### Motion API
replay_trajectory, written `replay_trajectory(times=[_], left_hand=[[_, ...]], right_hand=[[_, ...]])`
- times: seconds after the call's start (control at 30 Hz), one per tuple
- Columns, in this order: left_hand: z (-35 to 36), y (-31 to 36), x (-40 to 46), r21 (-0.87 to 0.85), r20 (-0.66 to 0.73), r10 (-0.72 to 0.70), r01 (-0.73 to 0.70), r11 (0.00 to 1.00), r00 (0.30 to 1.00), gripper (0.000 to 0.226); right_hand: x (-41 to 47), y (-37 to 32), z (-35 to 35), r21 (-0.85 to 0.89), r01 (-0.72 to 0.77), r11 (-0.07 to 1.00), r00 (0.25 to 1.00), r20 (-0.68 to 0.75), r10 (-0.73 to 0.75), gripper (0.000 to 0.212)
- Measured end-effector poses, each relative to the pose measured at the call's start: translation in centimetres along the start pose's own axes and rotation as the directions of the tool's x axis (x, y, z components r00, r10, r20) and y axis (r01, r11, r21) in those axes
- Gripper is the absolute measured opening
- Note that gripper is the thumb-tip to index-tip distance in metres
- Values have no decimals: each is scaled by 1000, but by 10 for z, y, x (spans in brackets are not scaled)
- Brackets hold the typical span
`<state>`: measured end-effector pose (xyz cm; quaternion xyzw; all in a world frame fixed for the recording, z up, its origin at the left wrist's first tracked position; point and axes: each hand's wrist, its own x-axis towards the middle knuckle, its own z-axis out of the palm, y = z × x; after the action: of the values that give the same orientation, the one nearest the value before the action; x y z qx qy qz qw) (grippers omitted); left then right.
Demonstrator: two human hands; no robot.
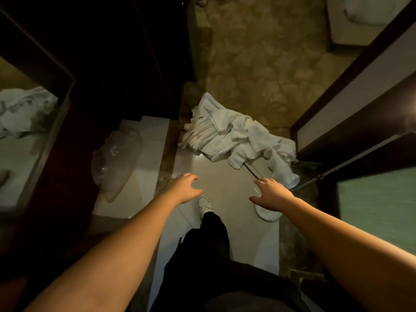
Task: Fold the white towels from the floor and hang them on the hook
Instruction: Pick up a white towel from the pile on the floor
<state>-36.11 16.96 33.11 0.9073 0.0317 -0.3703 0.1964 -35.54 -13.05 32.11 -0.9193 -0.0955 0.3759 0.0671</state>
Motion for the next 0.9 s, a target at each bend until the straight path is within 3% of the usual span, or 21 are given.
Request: replay_trajectory(times=[0.2,0.4,0.67,0.9], left_hand=[[-42,10,129,57,167,11,-21,998,986,63],[-30,32,252,74,239,59,-79,994,969,58],[65,39,431,97,320,79,-116,989,944,56],[194,22,562,90,352,16,-50,995,936,52]], right_hand=[[94,19,-28,128,-113,985,991,81,103,73],[187,67,-6,274,-258,926,956,214,203,77],[343,143,96,536,-454,712,882,380,277,68],[483,190,200,687,-541,484,841,461,285,45]])
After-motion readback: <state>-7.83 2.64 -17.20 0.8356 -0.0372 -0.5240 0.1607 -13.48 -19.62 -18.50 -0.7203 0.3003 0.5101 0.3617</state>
